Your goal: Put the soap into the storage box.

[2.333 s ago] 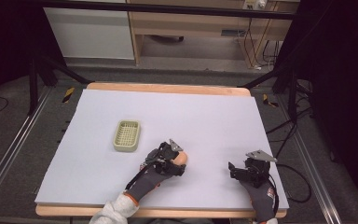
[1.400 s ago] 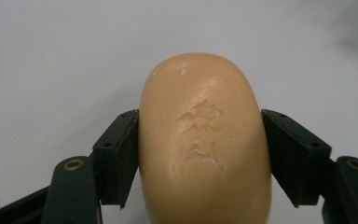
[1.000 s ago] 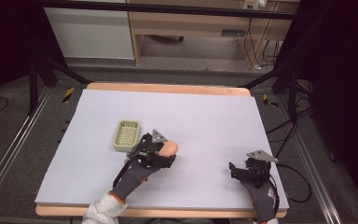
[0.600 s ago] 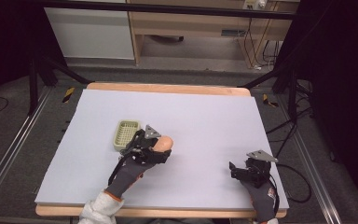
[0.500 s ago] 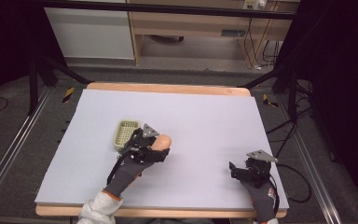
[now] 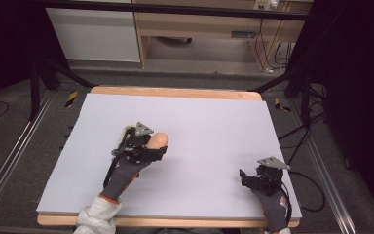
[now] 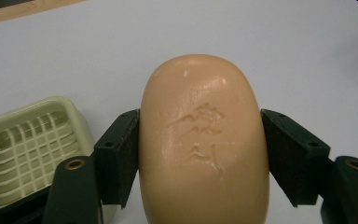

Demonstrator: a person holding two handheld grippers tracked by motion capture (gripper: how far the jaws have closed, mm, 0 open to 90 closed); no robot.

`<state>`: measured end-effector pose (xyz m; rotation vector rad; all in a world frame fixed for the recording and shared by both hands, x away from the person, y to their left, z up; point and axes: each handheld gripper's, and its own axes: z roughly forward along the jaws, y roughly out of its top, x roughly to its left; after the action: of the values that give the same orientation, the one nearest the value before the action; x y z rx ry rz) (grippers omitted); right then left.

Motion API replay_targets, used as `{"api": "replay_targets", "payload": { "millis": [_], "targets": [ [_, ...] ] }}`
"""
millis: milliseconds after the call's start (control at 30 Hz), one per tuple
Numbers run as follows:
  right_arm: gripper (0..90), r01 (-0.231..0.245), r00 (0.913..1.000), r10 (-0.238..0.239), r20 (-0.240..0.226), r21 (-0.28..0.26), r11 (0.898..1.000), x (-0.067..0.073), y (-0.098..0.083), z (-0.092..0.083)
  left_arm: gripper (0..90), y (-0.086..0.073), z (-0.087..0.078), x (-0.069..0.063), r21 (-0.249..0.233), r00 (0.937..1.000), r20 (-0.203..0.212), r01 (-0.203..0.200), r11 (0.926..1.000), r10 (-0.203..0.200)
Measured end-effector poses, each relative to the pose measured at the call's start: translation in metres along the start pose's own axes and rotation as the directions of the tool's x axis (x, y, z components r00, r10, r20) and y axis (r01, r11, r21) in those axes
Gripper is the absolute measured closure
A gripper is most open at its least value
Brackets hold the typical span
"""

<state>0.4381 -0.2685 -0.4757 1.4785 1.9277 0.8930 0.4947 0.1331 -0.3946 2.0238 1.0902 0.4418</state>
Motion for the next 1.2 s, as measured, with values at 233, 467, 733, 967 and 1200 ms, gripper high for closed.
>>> {"api": "replay_targets", "payload": {
  "millis": [233, 467, 733, 967, 1200],
  "targets": [
    [6.9, 0.007, 1.0, -0.007, -0.002, 0.001, 1.0, 0.0, 0.0, 0.0, 31.3, 0.002, -0.003, 0.013, -0.009, 0.9995, -0.025, 0.016, 0.9998, -0.016],
    [6.9, 0.002, 1.0, -0.002, -0.001, 0.003, 1.0, 0.0, 0.0, 0.0, 31.4, 0.002, -0.004, 0.026, -0.015, 0.998, -0.044, 0.045, 0.9989, -0.046],
    [6.9, 0.0, 1.0, 0.0, -0.002, 0.004, 1.0, 0.0, 0.0, 0.001, 31.4, 0.002, -0.003, 0.038, -0.017, 0.9949, -0.077, 0.063, 0.9978, -0.065],
    [6.8, -0.003, 1.0, 0.003, -0.004, 0.005, 1.0, 0.0, 0.0, 0.001, 31.4, 0.001, 0.0, 0.047, -0.013, 0.9916, -0.11, 0.067, 0.9977, -0.068],
    [6.9, -0.006, 1.0, 0.006, -0.004, 0.006, 1.0, 0.0, 0.0, 0.001, 31.5, -0.001, 0.005, 0.055, 0.008, 0.9876, -0.137, 0.079, 0.9969, -0.077]
  ]
}}
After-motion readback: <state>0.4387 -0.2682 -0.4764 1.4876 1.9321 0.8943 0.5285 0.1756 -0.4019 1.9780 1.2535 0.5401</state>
